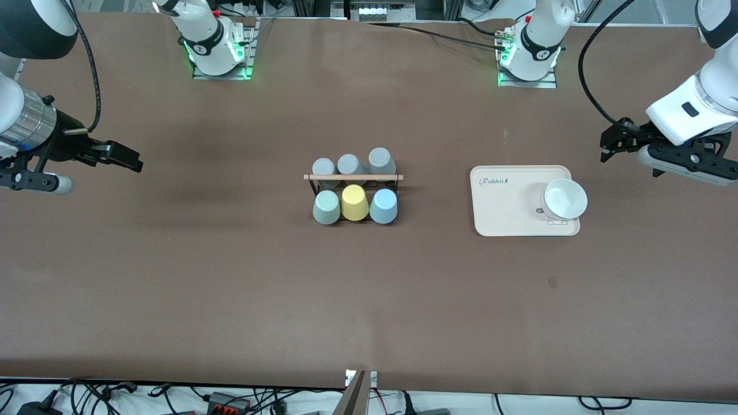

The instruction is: Hang scattered cups on rack with three cups

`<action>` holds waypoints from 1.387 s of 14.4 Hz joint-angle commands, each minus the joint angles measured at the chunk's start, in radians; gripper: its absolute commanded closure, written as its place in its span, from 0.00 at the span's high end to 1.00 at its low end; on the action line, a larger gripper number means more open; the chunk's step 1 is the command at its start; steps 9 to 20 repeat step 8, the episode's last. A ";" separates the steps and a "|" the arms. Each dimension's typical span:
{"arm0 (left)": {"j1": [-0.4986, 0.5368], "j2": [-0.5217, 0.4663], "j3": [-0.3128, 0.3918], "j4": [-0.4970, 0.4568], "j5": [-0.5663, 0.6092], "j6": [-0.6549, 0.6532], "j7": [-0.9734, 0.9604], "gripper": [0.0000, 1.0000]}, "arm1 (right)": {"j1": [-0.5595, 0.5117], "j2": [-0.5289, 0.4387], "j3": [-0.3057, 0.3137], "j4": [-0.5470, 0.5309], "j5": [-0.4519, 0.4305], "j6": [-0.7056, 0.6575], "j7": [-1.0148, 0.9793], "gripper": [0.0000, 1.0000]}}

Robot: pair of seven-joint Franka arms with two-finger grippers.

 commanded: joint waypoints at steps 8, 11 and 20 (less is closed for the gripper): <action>0.005 -0.011 -0.005 0.001 0.009 -0.002 0.020 1.00 | -0.006 0.011 0.003 0.025 -0.068 -0.008 -0.046 1.00; 0.005 -0.011 -0.005 0.001 0.009 -0.002 0.020 1.00 | -0.006 0.011 0.003 0.025 -0.068 -0.008 -0.046 1.00; 0.005 -0.011 -0.005 0.001 0.009 -0.002 0.020 1.00 | -0.006 0.011 0.003 0.025 -0.068 -0.008 -0.046 1.00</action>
